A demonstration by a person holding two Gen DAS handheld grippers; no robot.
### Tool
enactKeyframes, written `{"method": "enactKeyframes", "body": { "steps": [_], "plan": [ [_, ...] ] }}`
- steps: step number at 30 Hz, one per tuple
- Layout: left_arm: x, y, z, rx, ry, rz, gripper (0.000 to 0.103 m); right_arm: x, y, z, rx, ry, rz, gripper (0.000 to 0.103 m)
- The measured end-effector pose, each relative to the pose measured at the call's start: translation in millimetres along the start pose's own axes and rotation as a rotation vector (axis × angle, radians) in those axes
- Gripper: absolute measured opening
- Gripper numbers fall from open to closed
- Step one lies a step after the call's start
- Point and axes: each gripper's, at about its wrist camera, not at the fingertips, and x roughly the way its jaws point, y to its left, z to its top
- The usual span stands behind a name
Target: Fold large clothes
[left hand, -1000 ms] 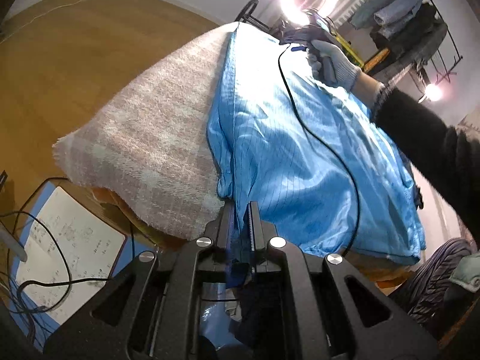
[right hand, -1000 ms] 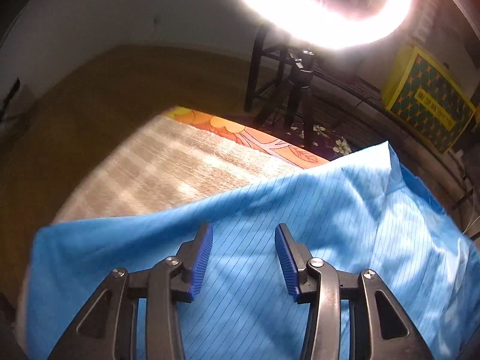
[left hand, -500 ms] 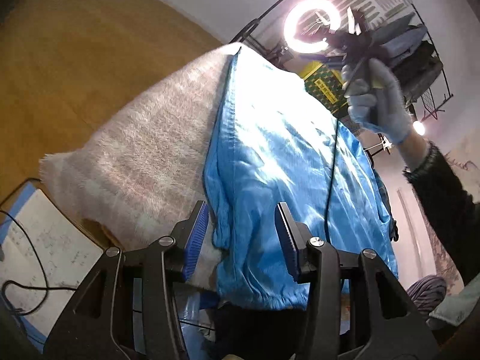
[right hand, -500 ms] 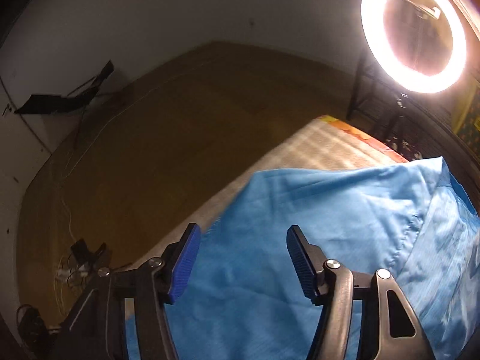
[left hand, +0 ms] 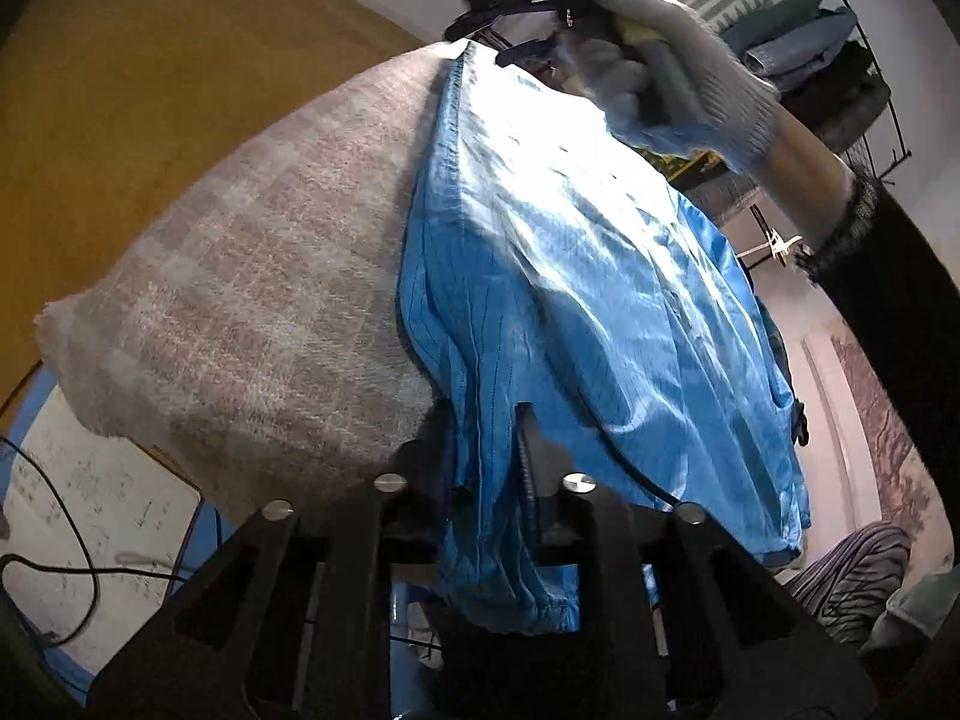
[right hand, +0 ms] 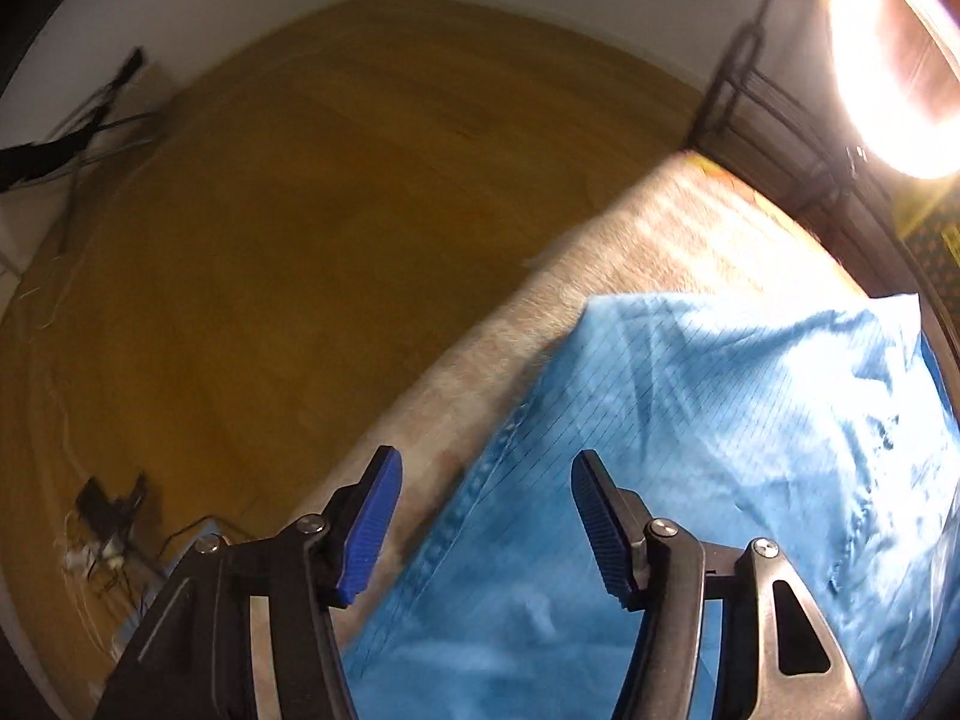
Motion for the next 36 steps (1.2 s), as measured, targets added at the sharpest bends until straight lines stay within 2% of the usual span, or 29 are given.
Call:
{"method": "enactKeyframes", "body": {
  "steps": [4,8,11,15,20,23,24,25,30,36],
  "plan": [
    [-1,-6,0,0.039,-0.012,0.006,0.009,21,0,4,0.025,0.031,-0.051,0.056],
    [-4,-11,0,0.067,-0.026,-0.002,0.008,33,-5,3,0.039,0.057,-0.063,0.056],
    [-5,-18,1,0.09,-0.031,0.017,0.008,35,-5,6,0.025,0.054,-0.07,0.059],
    [-7,-21,1,0.104,-0.034,0.022,0.007,37,1,10,0.013,0.056,-0.088,0.056],
    [-10,-26,0,0.121,-0.044,0.02,0.007,36,5,12,-0.004,0.036,-0.102,0.039],
    [-13,-31,0,0.138,-0.054,0.022,0.007,33,-1,11,0.004,0.021,-0.111,0.017],
    [-15,-32,0,0.144,-0.058,0.024,0.007,32,-4,11,0.008,0.015,-0.113,0.004],
    [-17,-34,1,0.152,-0.062,0.025,0.007,32,-8,11,0.015,0.009,-0.113,0.001],
    [-21,-42,3,0.183,-0.062,0.033,0.006,22,-34,6,0.11,-0.042,0.006,0.0],
    [-26,-65,5,0.253,-0.04,0.054,0.006,-7,-77,-15,0.219,-0.148,0.127,0.0]
  ]
}}
